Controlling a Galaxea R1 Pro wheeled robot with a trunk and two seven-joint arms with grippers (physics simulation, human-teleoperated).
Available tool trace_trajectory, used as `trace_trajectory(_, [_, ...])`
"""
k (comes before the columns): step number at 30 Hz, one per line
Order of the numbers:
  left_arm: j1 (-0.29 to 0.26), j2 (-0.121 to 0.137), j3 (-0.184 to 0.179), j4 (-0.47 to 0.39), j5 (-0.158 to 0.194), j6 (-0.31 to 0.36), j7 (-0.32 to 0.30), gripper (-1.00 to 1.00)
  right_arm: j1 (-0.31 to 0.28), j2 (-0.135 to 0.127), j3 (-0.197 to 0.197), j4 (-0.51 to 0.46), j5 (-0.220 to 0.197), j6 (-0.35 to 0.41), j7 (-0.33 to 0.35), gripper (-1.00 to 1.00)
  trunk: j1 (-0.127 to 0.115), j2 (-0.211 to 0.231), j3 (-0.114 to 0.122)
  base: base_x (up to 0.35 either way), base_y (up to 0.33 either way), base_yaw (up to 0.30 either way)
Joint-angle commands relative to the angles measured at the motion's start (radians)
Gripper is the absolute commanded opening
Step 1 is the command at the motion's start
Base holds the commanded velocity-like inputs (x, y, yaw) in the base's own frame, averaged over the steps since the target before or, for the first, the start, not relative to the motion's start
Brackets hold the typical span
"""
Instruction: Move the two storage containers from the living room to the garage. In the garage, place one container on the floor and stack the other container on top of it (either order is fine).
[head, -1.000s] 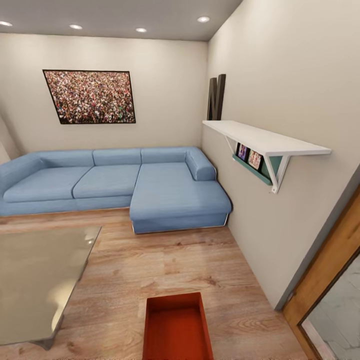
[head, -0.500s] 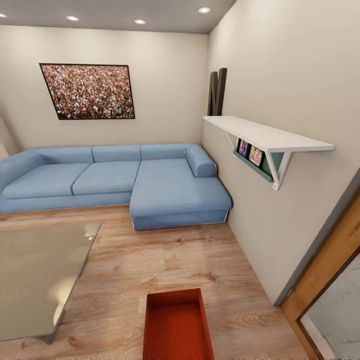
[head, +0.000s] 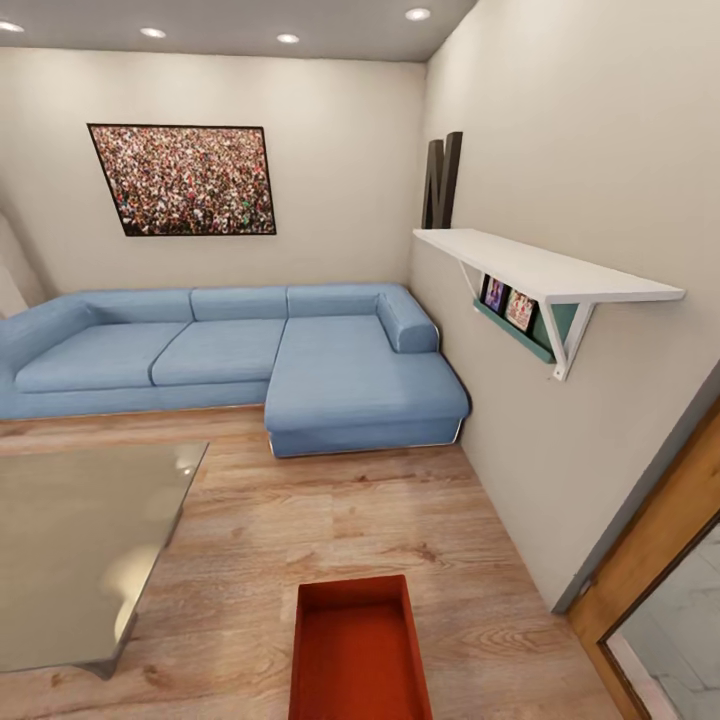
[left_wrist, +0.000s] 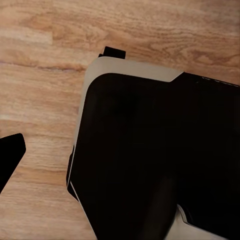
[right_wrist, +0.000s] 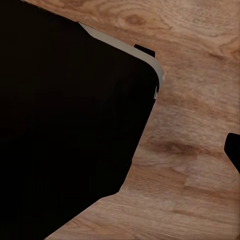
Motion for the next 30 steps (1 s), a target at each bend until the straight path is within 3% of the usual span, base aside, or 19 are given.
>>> trace_trajectory(1, [0.0, 0.0, 0.002, 0.0, 0.006, 0.0, -0.001, 1.0, -0.001, 0.0, 0.008, 0.003, -0.001, -0.005, 0.0, 1.0, 0.0, -0.001, -0.001, 0.0, 0.0, 0.007])
trace_trajectory(11, [0.0, 0.0, 0.002, 0.0, 0.006, 0.0, -0.001, 1.0, -0.001, 0.001, 0.004, 0.003, -0.004, -0.005, 0.0, 1.0, 0.0, -0.001, -0.002, 0.0, 0.0, 0.001])
trace_trajectory(30, [0.0, 0.0, 0.002, 0.0, 0.006, 0.0, -0.001, 1.0, -0.001, 0.0, 0.005, 0.003, -0.003, -0.005, 0.0, 1.0, 0.0, -0.001, -0.031, 0.0, 0.0, 0.0])
